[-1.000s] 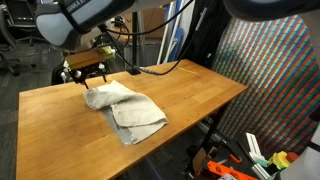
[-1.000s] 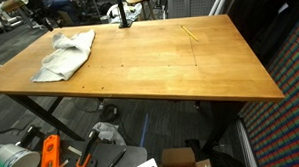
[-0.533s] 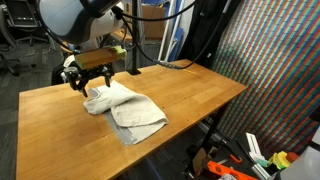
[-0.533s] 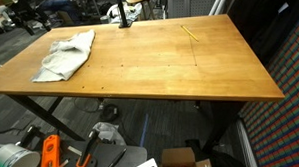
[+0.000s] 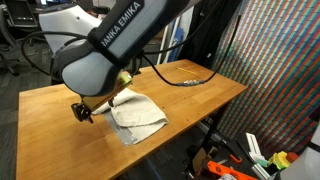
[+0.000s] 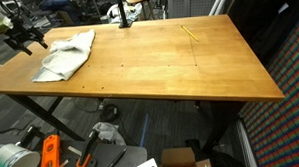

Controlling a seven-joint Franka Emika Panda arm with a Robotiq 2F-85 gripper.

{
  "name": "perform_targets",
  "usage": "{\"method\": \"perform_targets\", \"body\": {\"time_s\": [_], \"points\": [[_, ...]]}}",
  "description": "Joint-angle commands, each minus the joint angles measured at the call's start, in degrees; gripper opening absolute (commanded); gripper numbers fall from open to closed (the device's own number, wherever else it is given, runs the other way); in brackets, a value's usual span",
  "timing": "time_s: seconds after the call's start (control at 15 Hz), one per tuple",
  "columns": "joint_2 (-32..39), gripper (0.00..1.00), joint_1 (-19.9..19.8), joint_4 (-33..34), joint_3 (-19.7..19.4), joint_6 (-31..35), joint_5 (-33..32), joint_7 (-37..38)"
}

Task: Fold the cloth in half

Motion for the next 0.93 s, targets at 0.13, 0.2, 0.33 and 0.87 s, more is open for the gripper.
{"method": "perform_targets", "body": {"time_s": [0.13, 0.2, 0.33, 0.87], "points": [[-1.2, 1.0, 2.6, -4.3, -2.8, 2.6, -6.8, 8.8], [-1.3, 1.0, 2.2, -4.6, -2.5, 2.1, -6.1, 9.0], [-1.4, 1.0, 1.5, -4.9, -2.2, 1.9, -5.0, 9.0], [-0.4, 0.45, 1.1, -4.7, -2.4, 0.9, -3.4, 9.5]]}}
